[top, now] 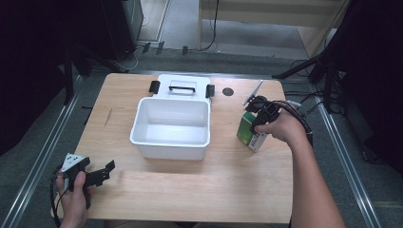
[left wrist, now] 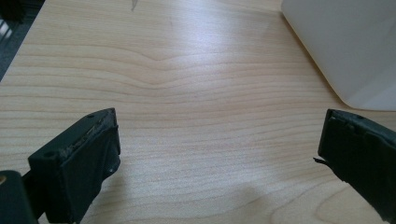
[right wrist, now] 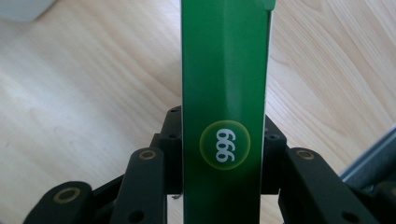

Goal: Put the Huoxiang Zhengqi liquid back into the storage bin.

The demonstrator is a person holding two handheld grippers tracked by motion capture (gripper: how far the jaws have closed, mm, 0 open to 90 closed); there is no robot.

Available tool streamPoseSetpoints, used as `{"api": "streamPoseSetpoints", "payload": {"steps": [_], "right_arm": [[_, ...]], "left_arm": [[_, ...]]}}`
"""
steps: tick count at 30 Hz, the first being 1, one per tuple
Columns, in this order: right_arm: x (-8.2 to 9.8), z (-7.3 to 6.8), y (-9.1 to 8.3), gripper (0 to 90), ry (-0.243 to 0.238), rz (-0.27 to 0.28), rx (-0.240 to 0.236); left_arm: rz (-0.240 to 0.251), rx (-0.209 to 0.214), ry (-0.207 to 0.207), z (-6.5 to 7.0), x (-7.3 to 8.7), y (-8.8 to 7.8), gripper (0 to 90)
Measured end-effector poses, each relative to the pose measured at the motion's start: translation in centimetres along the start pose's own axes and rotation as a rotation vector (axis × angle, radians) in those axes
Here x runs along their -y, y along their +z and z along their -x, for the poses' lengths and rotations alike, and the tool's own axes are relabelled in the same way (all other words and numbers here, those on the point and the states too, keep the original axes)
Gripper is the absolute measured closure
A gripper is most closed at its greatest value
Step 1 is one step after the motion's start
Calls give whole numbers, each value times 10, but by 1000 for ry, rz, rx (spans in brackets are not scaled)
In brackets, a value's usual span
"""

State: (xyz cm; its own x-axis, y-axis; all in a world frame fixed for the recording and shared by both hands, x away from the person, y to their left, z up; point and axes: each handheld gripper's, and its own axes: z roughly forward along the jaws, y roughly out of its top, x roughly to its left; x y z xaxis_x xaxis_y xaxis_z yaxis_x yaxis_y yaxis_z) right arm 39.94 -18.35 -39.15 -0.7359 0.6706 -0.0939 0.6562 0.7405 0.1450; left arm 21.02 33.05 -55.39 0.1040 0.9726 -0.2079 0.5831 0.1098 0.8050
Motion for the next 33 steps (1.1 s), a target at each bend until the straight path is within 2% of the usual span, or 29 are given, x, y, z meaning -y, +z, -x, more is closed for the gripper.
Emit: {"api": "streamPoseSetpoints", "payload": {"steps": [4, 6, 7, 8, 9, 10, 15, 16, 21, 23, 26, 33], "right_arm": [[2, -6, -7, 643, -126, 48, -17], [2, -8, -9, 643, -143, 66, -21], [2, -11, -14, 643, -179, 91, -33], [2, -11, -16, 644, -193, 99, -37], [2, -11, -16, 644, -193, 99, -37], [1, -15, -21, 644, -216, 109, -48], [-1, -19, -32, 643, -237, 117, -78], [-3, -21, -40, 643, -261, 115, -69], [-7, -26, -54, 644, -298, 118, -59], [-10, -31, -65, 643, -324, 125, -65], [-12, -33, -72, 643, -335, 133, -72], [-27, -43, -101, 643, -387, 153, -64]], "left_arm": [[1, 0, -1, 0, 0, 0, 1], [0, 1, -1, 0, 0, 0, 1], [-1, 1, 0, 0, 0, 0, 1], [-2, 2, 0, 0, 0, 0, 1], [-1, 1, 0, 0, 0, 0, 1], [3, 0, -3, 0, 0, 0, 1], [0, 0, 0, 0, 0, 0, 1], [1, 0, -1, 0, 0, 0, 1], [-1, 1, -1, 0, 0, 0, 1], [-2, 1, 1, 0, 0, 0, 1], [-1, 1, 1, 0, 0, 0, 1], [-4, 1, 5, 0, 0, 0, 1]]}}
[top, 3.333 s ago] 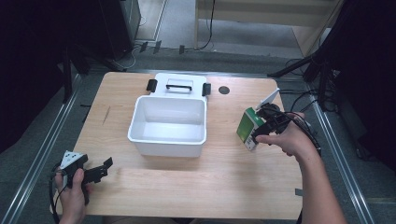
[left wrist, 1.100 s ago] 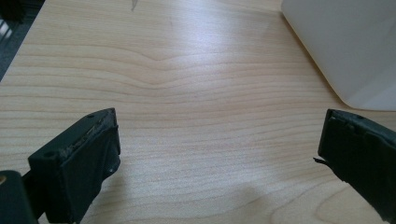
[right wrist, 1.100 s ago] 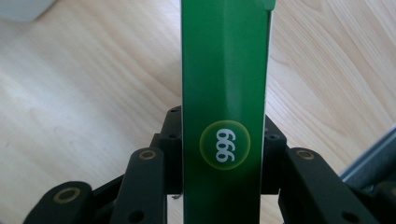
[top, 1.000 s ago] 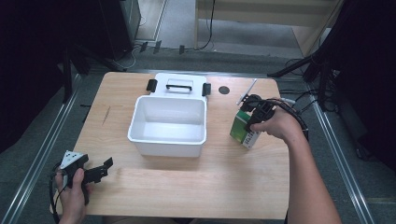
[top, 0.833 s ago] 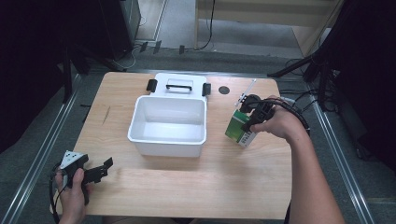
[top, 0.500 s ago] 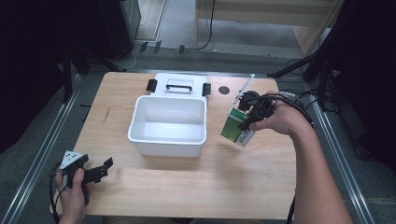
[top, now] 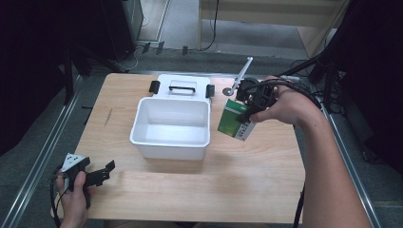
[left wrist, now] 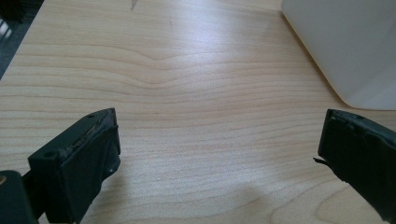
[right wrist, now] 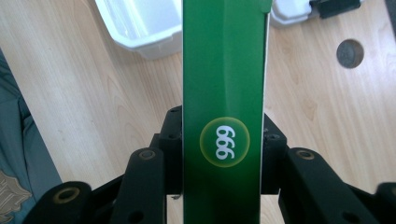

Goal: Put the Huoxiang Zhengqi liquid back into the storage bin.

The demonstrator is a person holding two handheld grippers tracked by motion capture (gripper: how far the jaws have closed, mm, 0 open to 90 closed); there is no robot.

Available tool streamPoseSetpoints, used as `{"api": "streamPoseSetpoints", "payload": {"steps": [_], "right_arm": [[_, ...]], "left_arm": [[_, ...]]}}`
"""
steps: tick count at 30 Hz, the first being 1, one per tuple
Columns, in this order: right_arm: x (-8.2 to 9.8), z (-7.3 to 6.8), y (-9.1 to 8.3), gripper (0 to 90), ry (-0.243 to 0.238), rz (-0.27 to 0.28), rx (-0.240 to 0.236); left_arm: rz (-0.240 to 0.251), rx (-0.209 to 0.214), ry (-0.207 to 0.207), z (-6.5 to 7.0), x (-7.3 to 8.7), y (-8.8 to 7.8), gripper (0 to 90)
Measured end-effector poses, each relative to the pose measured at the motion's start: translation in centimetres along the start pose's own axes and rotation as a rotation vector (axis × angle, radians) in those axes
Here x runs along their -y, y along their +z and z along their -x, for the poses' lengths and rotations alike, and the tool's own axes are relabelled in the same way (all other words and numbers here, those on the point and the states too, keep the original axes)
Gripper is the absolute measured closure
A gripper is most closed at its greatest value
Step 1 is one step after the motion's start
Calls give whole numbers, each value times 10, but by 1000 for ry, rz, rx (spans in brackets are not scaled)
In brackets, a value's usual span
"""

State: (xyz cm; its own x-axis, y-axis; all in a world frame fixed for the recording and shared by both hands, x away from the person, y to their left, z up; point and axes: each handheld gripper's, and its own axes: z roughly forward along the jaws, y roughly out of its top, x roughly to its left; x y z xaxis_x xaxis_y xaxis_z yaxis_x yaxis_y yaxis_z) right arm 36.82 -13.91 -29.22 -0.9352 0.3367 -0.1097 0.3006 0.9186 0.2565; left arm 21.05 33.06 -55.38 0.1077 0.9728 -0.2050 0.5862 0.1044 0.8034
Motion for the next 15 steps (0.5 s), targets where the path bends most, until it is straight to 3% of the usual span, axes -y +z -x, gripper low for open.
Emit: {"api": "streamPoseSetpoints", "payload": {"steps": [4, 15], "right_arm": [[-11, -4, -8, 644, -51, -8, -1], [-42, -11, -22, 644, -103, 24, -17]], "left_arm": [[2, 1, -5, 0, 0, 0, 1], [1, 0, -3, 0, 0, 0, 1]]}}
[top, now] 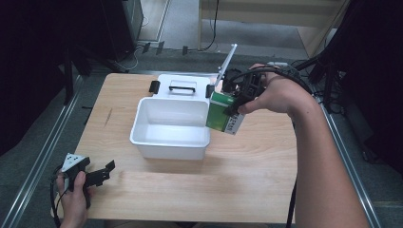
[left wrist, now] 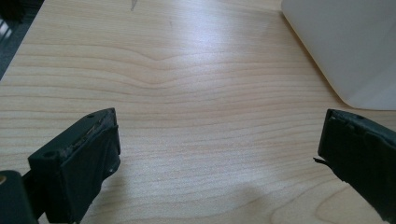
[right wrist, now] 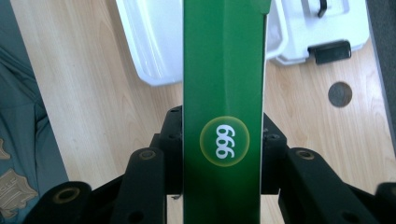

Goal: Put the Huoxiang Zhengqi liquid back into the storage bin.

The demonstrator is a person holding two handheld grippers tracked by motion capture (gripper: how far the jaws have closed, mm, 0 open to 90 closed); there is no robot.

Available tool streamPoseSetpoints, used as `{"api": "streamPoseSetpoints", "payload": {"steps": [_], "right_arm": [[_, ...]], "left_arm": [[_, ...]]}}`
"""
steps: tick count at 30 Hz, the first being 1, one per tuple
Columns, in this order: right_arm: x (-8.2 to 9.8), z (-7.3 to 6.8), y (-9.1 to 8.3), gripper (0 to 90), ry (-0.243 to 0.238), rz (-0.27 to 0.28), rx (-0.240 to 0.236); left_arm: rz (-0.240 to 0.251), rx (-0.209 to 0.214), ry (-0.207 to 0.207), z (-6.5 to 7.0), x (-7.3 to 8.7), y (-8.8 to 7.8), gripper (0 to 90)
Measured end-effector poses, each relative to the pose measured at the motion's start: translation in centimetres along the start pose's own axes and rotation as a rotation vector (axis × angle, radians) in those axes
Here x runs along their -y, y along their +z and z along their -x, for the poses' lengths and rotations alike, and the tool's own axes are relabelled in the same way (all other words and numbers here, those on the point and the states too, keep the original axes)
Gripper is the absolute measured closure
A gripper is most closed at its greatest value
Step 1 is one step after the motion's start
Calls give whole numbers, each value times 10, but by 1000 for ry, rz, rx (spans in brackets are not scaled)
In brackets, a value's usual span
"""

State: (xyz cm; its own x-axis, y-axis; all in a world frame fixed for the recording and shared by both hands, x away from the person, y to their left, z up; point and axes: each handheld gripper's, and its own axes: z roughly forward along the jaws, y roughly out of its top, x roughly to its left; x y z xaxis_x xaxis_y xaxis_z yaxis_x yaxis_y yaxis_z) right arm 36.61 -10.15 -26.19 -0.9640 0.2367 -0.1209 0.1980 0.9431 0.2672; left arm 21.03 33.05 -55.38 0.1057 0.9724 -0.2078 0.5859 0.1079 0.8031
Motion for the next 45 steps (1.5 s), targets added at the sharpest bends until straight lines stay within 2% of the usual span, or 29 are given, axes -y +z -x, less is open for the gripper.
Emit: {"api": "streamPoseSetpoints", "payload": {"steps": [4, 6, 12, 14, 16, 17, 18, 20, 23, 25, 31, 34, 35, 37, 39, 45], "right_arm": [[-16, -1, 2, 643, -29, 15, -4], [-18, -2, 3, 643, -33, 14, -7], [-40, -6, 7, 643, -106, 25, -9], [-42, -7, 8, 643, -109, 25, -5], [-48, -8, 10, 644, -144, 33, -8], [-54, -10, 13, 644, -181, 33, -12], [-54, -10, 13, 644, -181, 33, -12], [-59, -12, 16, 643, -218, 35, -8], [-63, -12, 19, 643, -224, 44, -12], [-66, -11, 23, 643, -253, 54, -6], [-69, -11, 30, 643, -254, 50, -6], [-71, -10, 34, 643, -272, 50, -8], [-70, -10, 35, 643, -261, 43, -10], [-71, -9, 37, 643, -274, 50, -12], [-71, -10, 39, 643, -266, 42, -13], [-69, -6, 52, 642, -277, 39, -30]], "left_arm": [[1, 1, 0, 0, 0, 0, 1], [1, 3, -2, 0, 0, 0, 1], [0, 3, 1, 0, 0, 0, 1], [1, 2, -2, 0, 0, 0, 1], [0, 3, 0, 0, 0, 0, 1], [0, 3, -1, 0, 0, 0, 1], [0, 3, 0, 0, 0, 0, 1], [1, 3, -1, 0, 0, 0, 1], [1, 3, -1, 0, 0, 0, 1], [0, 4, -1, 0, 0, 0, 1], [3, 4, -4, 0, 0, 0, 1], [3, 4, -3, 0, 0, 0, 1], [3, 4, -4, 0, 0, 0, 1], [6, 4, -7, 0, 0, 1, 1], [5, 4, -6, 0, 0, 1, 1], [4, 5, -3, 0, 0, 0, 1]]}}
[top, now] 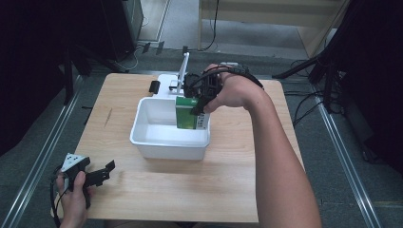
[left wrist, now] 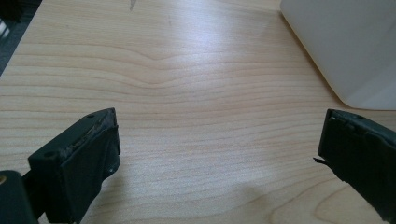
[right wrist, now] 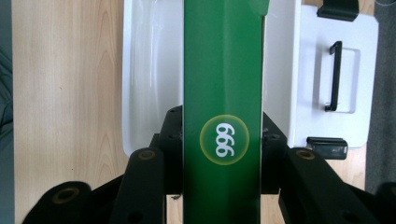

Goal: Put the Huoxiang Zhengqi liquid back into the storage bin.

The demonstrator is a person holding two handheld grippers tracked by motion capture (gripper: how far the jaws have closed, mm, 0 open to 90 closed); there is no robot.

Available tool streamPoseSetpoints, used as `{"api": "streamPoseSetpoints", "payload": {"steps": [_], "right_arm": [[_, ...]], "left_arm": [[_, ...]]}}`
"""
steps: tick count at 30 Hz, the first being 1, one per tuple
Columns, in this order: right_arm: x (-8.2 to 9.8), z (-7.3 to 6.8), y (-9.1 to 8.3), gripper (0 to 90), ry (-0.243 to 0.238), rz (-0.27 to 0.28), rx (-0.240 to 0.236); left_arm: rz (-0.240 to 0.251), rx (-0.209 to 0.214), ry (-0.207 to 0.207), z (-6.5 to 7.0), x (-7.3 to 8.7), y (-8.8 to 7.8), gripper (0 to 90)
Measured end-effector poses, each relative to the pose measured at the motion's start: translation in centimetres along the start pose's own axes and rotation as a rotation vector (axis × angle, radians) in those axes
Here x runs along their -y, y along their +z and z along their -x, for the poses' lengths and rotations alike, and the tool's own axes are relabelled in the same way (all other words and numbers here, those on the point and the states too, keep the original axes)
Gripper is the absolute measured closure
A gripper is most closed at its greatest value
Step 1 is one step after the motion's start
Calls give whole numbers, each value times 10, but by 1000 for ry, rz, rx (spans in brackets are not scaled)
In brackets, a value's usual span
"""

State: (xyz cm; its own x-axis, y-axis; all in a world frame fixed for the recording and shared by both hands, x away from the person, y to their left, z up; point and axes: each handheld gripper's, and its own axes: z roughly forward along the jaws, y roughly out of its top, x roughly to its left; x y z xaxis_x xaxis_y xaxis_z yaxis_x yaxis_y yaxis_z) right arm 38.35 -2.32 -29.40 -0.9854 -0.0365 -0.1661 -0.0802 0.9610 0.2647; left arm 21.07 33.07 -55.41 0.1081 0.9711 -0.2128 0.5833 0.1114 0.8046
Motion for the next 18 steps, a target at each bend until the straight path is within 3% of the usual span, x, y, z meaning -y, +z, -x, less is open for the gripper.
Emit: {"api": "streamPoseSetpoints", "payload": {"steps": [13, 18], "right_arm": [[6, 1, 18, 641, 13, -3, -13], [9, 2, 31, 640, -3, 4, -20]], "left_arm": [[-6, 0, -1, 0, 0, 0, 1], [-5, 2, -2, 0, 0, 0, 1]]}}
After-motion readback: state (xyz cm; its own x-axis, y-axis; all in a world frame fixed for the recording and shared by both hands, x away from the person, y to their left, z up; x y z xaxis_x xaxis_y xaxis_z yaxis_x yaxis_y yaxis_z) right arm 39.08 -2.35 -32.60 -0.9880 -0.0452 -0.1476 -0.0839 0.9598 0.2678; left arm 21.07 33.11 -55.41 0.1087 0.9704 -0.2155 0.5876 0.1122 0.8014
